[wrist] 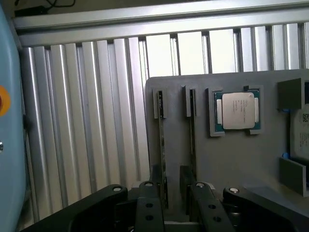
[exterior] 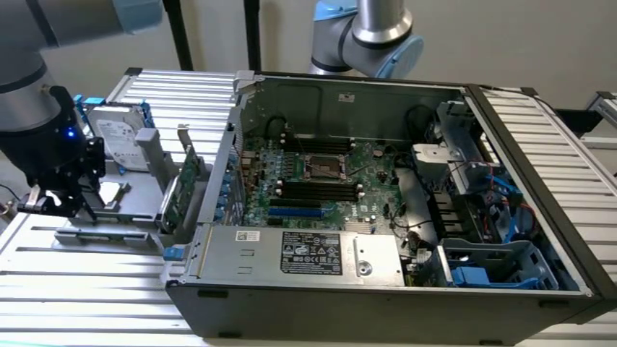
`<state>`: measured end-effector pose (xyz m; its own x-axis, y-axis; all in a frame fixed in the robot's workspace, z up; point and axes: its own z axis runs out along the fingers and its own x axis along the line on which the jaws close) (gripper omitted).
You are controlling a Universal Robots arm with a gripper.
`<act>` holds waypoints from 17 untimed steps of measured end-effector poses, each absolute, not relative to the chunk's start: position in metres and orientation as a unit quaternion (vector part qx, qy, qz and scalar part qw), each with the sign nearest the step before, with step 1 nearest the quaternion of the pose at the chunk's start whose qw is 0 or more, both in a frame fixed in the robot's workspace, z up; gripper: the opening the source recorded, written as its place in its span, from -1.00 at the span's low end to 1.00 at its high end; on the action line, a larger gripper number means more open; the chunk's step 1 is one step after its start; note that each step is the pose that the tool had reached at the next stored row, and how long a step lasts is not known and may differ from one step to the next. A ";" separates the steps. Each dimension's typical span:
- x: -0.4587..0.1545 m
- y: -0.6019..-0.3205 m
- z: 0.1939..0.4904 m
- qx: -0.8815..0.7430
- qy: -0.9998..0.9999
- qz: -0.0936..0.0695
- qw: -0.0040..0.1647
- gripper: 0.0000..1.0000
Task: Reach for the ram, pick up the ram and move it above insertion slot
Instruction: 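Pick up the ram and move it above insertion slot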
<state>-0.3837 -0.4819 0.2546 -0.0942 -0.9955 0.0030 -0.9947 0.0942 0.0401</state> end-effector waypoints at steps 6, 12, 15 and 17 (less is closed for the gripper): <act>-0.384 -0.485 0.243 0.676 -0.737 -0.014 0.015 -0.39; -0.384 -0.486 0.233 0.680 -0.733 -0.014 0.015 -0.39; -0.384 -0.486 0.227 0.683 -0.730 -0.014 0.015 -0.39; -0.384 -0.486 0.224 0.686 -0.728 -0.014 0.015 -0.39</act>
<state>-0.3837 -0.4864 0.2236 -0.0591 -0.9982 0.0029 -0.9974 0.0592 0.0400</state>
